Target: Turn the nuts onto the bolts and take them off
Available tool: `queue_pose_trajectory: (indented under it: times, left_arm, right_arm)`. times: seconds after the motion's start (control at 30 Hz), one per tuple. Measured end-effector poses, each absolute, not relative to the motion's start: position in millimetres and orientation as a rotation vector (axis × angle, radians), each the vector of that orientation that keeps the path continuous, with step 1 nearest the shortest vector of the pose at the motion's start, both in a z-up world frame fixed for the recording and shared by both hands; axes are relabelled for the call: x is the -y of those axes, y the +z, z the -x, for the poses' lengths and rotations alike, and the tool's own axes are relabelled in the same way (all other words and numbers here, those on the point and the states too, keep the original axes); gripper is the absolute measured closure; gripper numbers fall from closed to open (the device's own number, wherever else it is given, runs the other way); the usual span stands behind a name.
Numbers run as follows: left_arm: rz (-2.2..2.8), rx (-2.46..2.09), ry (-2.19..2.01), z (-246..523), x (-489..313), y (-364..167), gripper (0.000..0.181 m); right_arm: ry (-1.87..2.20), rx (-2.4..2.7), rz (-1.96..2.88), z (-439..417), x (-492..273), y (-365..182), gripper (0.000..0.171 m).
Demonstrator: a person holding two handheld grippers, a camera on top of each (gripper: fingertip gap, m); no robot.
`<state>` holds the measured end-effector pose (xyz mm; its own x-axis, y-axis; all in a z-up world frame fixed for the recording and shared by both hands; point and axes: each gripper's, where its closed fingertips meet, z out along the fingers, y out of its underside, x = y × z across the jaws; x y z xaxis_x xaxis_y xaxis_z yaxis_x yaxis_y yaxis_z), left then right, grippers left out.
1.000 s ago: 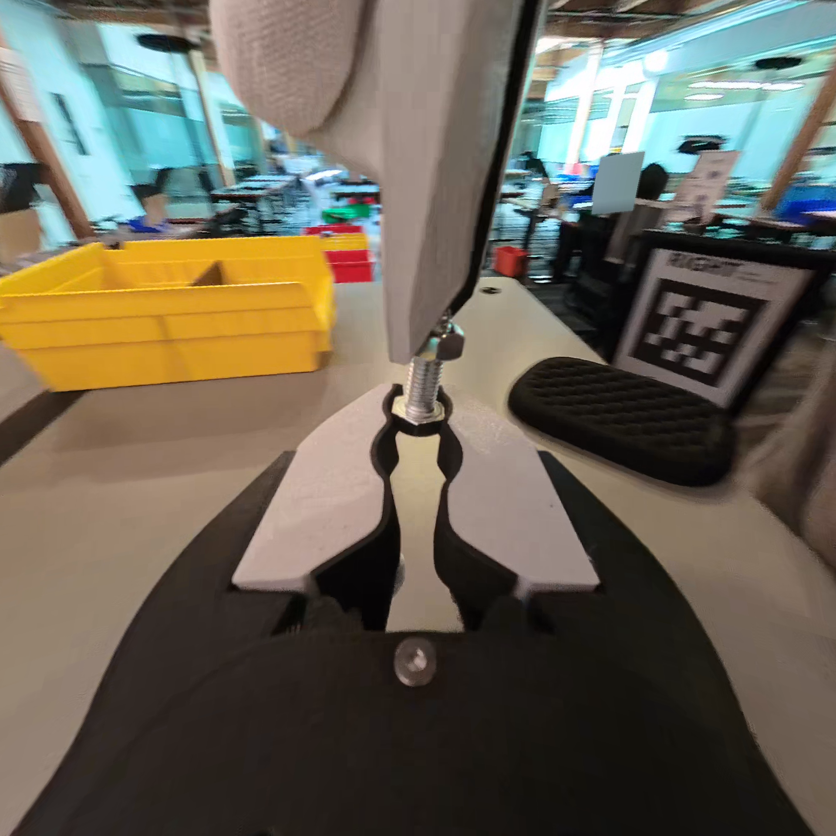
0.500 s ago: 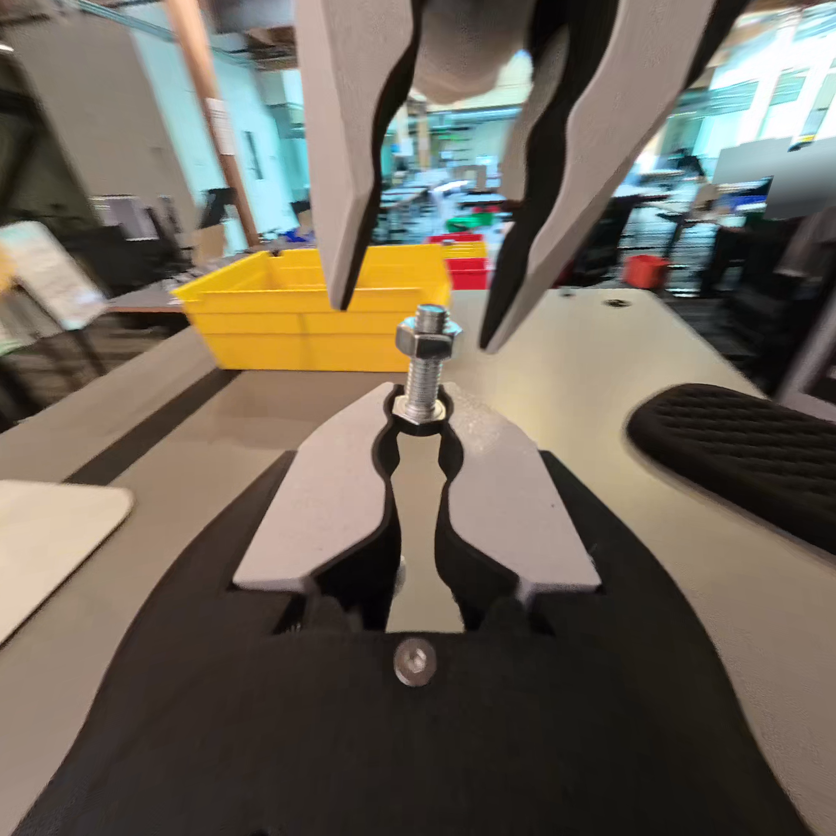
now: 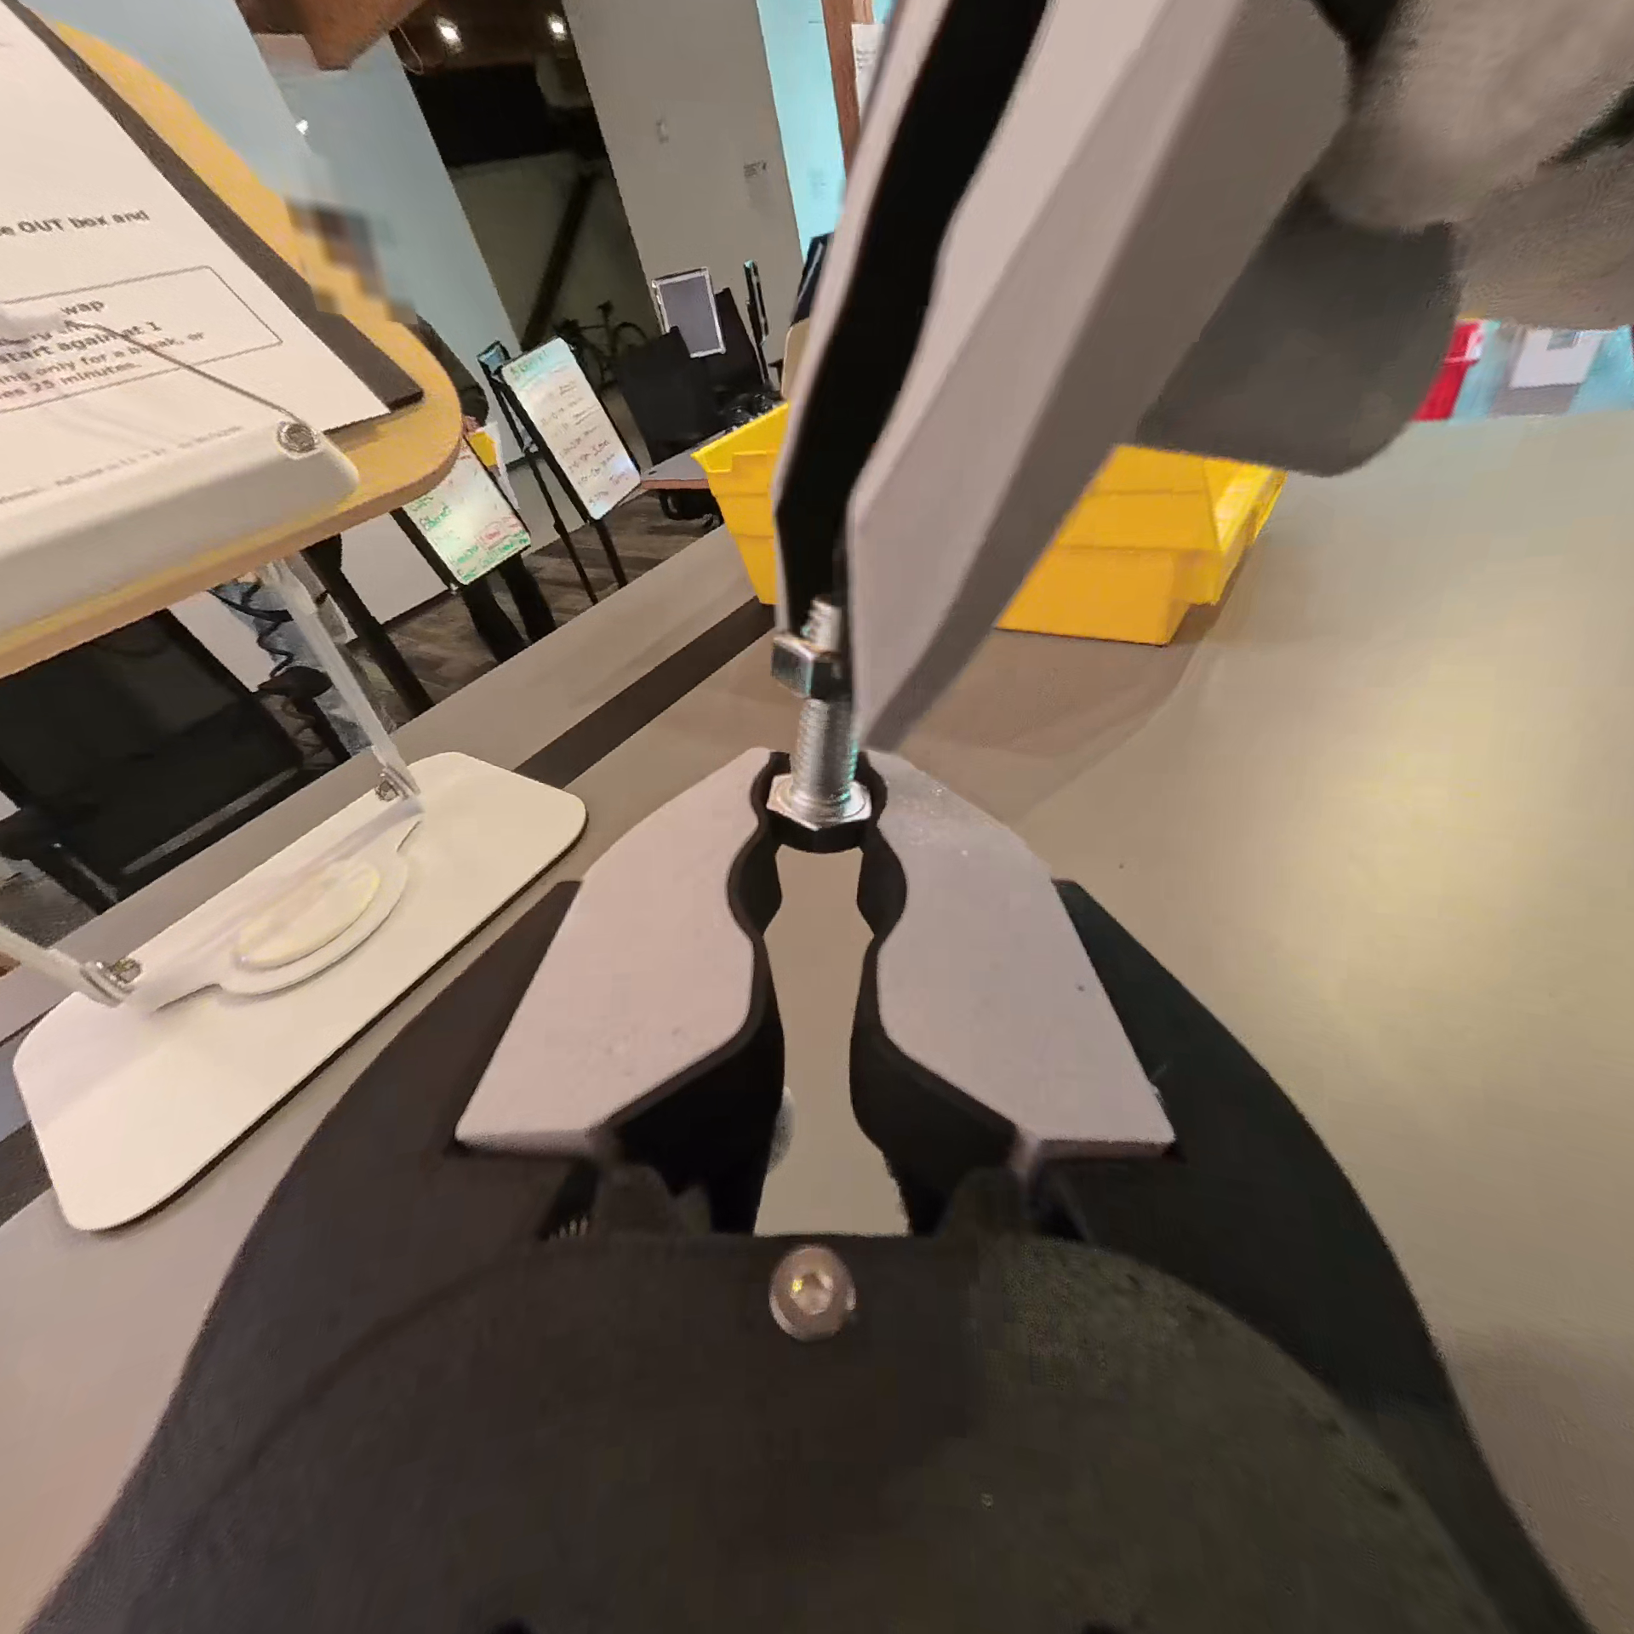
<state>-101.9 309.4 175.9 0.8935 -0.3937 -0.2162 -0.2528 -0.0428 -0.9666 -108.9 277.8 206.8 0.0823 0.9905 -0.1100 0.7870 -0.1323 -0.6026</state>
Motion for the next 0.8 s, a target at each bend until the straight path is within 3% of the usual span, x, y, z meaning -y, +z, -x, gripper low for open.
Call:
queue_pose_trajectory:
  times: [0.17, 0.43, 0.8]
  left_arm:
    - [1.640, -0.502, -0.087, 103, -310, 175, 0.167]
    - [1.623, -0.503, -0.138, 101, -308, 178, 0.167]
    - [1.498, -0.743, -0.654, 63, -269, 190, 0.168]
  right_arm:
    - [0.701, 1.775, 1.970, 114, -278, 207, 0.155]
    - [0.635, 1.911, 1.845, 115, -276, 210, 0.157]
    - [0.283, 2.667, 0.833, 95, -238, 217, 0.159]
